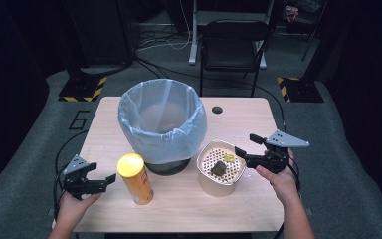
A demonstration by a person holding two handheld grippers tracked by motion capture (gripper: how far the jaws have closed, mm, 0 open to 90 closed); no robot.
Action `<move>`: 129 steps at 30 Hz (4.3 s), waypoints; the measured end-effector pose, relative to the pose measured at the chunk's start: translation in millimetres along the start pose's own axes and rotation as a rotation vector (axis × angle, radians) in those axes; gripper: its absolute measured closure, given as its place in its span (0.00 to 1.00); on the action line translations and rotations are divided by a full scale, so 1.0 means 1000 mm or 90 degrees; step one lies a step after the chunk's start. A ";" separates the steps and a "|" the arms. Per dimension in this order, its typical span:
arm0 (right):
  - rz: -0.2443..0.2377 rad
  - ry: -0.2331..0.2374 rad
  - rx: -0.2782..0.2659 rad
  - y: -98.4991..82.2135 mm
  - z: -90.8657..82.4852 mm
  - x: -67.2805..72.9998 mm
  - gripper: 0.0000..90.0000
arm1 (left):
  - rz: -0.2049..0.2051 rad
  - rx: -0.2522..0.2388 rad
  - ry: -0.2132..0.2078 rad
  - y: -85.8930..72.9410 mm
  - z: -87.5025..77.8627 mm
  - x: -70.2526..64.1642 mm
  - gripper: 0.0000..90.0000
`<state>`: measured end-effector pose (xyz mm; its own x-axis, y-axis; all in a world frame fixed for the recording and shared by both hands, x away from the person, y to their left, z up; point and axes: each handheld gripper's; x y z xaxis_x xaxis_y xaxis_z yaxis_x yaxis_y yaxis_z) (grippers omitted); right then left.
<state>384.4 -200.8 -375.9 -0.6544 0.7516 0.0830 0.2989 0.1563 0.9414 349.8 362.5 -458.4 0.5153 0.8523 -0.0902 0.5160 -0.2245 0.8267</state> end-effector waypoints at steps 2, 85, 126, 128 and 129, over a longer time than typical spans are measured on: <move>0.000 -0.014 0.005 -0.006 -0.002 -0.005 0.27 | 0.006 0.005 -0.004 0.003 -0.003 -0.001 0.07; 0.073 -0.049 -0.009 -0.030 -0.006 -0.031 0.28 | 0.154 -0.034 -0.138 -0.004 0.026 -0.082 0.27; 0.095 -0.068 -0.002 -0.037 -0.009 -0.038 0.28 | 0.109 -0.019 -0.164 0.055 -0.036 -0.073 0.27; 0.093 -0.069 -0.006 -0.037 -0.009 -0.038 0.28 | 0.115 -0.017 -0.162 0.063 -0.043 -0.075 0.27; 0.093 -0.068 -0.006 -0.037 -0.009 -0.039 0.28 | 0.120 -0.009 -0.163 0.069 -0.048 -0.075 0.27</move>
<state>392.4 -241.4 -410.8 -0.5268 0.8298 0.1840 0.3780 0.0349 0.9251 313.7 305.4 -368.4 0.7569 0.6498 -0.0697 0.3861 -0.3586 0.8499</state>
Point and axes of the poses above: each handheld gripper's, and its own axes: z roughly forward along the jaws, y roughly out of its top, x roughly to its left, and after that the axes turned 2 degrees about z, right-handed
